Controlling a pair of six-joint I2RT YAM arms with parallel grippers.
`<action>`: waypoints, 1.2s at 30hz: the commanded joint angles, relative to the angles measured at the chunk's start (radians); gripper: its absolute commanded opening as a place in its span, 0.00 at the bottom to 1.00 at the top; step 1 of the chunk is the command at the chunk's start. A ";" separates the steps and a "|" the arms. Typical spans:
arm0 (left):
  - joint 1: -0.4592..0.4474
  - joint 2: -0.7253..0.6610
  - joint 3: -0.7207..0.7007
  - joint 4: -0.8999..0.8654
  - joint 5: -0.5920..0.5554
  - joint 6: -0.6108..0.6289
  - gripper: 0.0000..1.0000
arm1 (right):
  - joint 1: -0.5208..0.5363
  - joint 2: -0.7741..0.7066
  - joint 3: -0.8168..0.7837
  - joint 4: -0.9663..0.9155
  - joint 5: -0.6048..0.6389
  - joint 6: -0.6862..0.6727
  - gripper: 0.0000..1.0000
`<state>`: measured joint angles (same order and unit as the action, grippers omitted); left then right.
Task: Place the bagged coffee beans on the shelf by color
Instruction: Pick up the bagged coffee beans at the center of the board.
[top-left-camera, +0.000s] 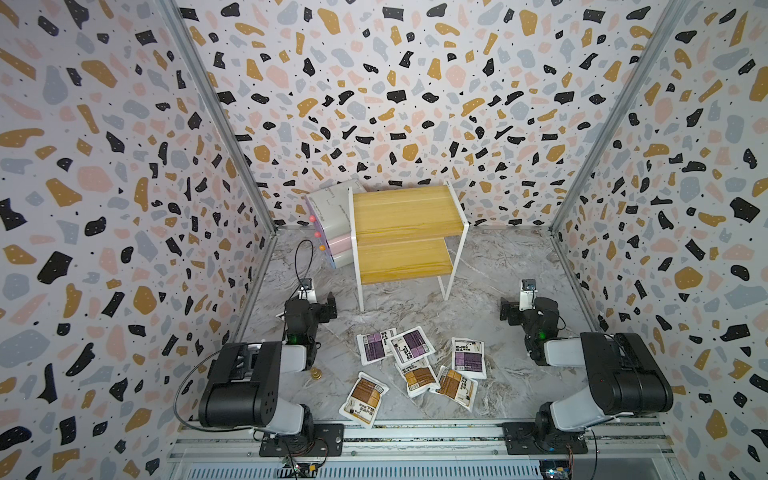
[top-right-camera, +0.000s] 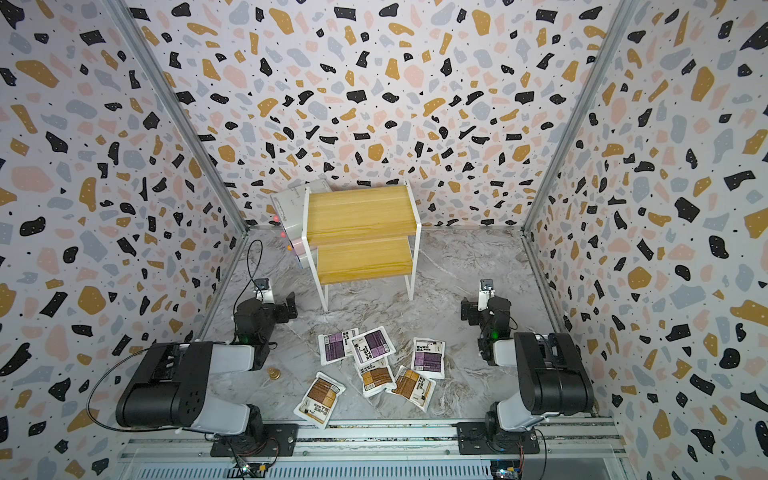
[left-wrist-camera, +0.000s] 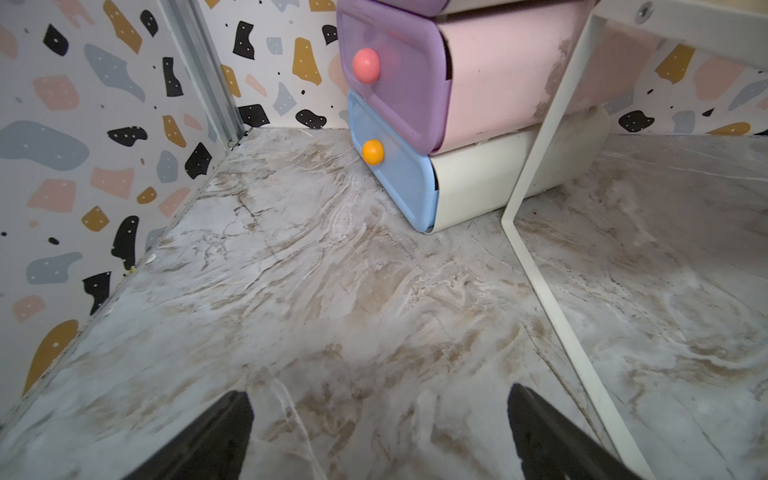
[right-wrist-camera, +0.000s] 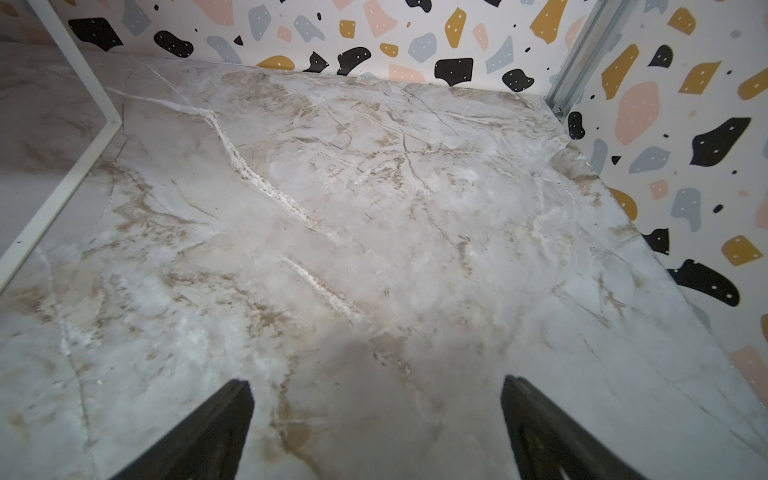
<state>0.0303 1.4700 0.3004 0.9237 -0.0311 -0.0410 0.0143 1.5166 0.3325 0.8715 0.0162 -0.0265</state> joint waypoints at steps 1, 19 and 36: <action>0.015 -0.028 -0.021 0.063 0.013 -0.041 1.00 | 0.001 -0.055 0.044 -0.077 0.060 0.025 0.99; 0.022 -0.147 0.645 -1.093 -0.022 -0.186 1.00 | 0.001 -0.247 0.445 -0.956 -0.049 0.446 0.99; -0.106 -0.333 0.617 -1.612 0.342 -0.551 1.00 | 0.010 -0.389 0.625 -1.546 -0.385 0.527 0.99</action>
<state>-0.0441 1.1759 0.9321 -0.6350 0.2466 -0.5331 0.0200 1.1938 0.9070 -0.4744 -0.3515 0.5087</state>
